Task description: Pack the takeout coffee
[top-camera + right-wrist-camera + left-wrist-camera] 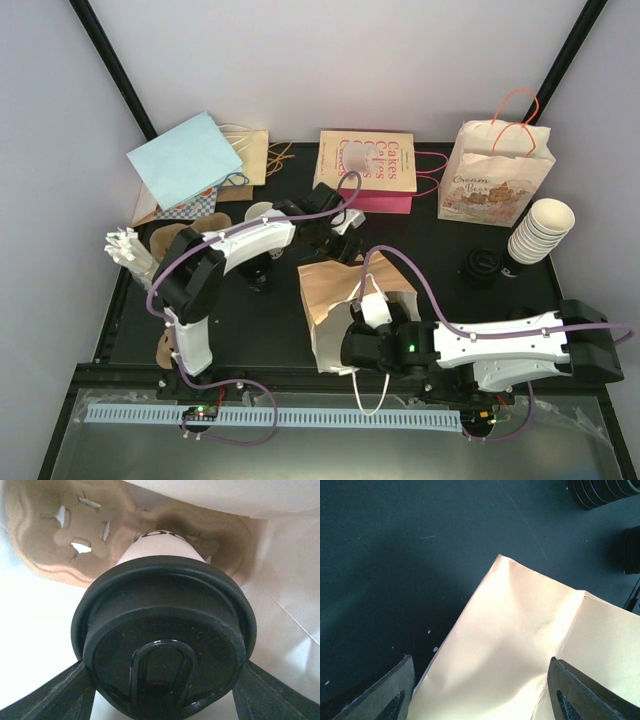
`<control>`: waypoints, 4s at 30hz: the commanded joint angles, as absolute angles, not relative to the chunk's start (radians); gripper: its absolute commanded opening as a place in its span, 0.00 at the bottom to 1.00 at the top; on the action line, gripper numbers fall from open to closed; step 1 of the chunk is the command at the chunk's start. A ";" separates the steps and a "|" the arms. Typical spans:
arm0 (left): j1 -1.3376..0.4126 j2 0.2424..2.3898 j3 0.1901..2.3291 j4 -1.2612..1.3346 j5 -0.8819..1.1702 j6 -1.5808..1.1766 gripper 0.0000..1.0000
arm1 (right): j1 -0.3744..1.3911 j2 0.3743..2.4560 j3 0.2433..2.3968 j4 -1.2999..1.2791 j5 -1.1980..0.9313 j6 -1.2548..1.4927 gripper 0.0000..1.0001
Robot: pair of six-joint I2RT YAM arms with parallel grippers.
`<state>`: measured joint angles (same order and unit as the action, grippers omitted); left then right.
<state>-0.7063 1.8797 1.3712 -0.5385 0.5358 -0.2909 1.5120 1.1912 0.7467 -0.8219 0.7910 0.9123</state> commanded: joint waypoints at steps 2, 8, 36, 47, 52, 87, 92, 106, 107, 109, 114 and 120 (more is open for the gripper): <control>-0.726 1.793 1.385 -0.610 0.535 -0.286 0.77 | 1.505 1.197 0.702 -0.680 0.752 0.839 0.34; -0.710 1.785 1.394 -0.627 0.483 -0.273 0.88 | 1.530 1.182 0.684 -0.675 0.779 0.852 0.34; -0.678 2.062 1.482 -0.481 0.620 -0.263 0.85 | 1.534 1.208 0.724 -0.933 0.896 1.140 0.33; -0.681 2.017 1.453 -0.471 0.602 -0.276 0.83 | 1.502 1.207 0.732 -1.047 0.922 1.293 0.33; -0.684 1.990 1.432 -0.472 0.592 -0.273 0.83 | 1.500 1.173 0.730 -0.999 0.917 1.203 0.31; -0.694 1.936 1.423 -0.492 0.574 -0.252 0.82 | 1.468 1.139 0.668 -0.857 0.829 1.134 0.30; -0.694 1.933 1.455 -0.520 0.572 -0.243 0.83 | 1.468 1.155 0.649 -0.831 0.815 1.142 0.30; -0.684 1.858 1.473 -0.586 0.536 -0.218 0.88 | 1.498 1.151 0.655 -0.637 0.691 0.941 0.22; -0.680 1.848 1.473 -0.594 0.529 -0.216 0.90 | 1.499 1.161 0.662 -0.642 0.697 0.942 0.22; -0.671 1.834 1.472 -0.612 0.498 -0.208 0.96 | 1.500 1.184 0.675 -0.660 0.704 0.956 0.22; -0.628 1.811 1.457 -0.601 0.467 -0.215 0.99 | 1.509 1.204 0.675 -0.699 0.722 1.004 0.22; -0.614 1.879 1.520 -0.606 0.478 -0.197 0.99 | 1.510 1.163 0.661 -0.758 0.761 1.079 0.24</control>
